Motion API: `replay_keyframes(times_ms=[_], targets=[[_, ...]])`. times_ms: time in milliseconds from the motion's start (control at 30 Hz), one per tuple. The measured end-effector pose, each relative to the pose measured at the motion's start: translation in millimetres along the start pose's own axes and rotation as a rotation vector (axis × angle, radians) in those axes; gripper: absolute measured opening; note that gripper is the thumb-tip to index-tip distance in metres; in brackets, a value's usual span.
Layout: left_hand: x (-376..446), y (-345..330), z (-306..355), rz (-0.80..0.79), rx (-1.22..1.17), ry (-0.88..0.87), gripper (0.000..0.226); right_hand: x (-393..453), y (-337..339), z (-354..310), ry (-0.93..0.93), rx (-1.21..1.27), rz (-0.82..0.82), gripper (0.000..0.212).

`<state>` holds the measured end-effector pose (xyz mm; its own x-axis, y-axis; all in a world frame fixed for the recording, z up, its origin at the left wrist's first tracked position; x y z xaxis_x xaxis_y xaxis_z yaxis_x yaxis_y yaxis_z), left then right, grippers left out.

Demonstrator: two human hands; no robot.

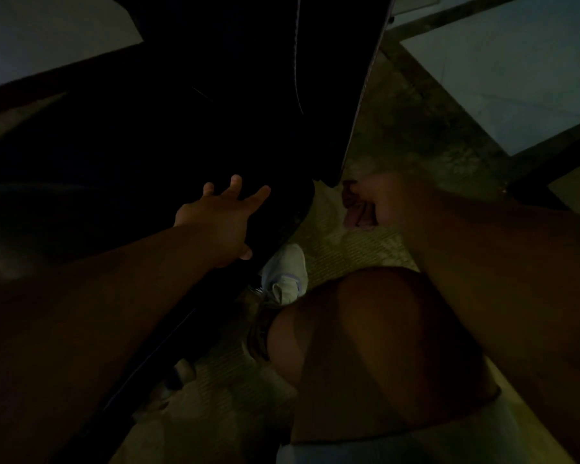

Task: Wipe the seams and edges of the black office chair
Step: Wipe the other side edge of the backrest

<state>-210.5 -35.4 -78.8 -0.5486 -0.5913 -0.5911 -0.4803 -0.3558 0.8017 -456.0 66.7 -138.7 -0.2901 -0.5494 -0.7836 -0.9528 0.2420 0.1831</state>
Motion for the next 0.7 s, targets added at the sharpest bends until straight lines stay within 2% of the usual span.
replay_keyframes(times_ms=[100,167,233,300,500,700], targets=[[0,-1,0,-0.005,-0.006,-0.005,0.12,15,-17,17,-0.052,0.003,-0.029,0.043],[-1,0,0,-0.006,-0.003,0.001,0.12,21,-28,25,-0.098,0.116,-0.085,0.042],[-2,1,1,-0.003,-0.001,0.004,0.119,25,-29,23,-0.065,0.229,-0.033,0.035],[-2,0,1,-0.002,-0.002,0.003,0.119,27,-29,20,-0.006,0.234,0.009,0.031],[0,-1,0,-0.001,0.003,0.006,0.12,30,-35,13,0.042,0.557,-0.044,0.039],[-1,-1,1,0.009,-0.002,0.008,0.119,30,-40,8,0.085,0.672,-0.075,0.04]])
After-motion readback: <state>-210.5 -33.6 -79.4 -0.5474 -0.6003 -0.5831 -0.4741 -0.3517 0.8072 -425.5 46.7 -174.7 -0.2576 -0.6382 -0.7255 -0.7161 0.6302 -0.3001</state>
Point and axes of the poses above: each hand's wrist, its own x-axis towards the middle knuckle, its own y-axis out of the back of the hand, z = x × y, the point moved 4 cm from there along x, towards the middle knuckle, and after that the axes turned 7 degrees about -z, right-handed, at the moved point
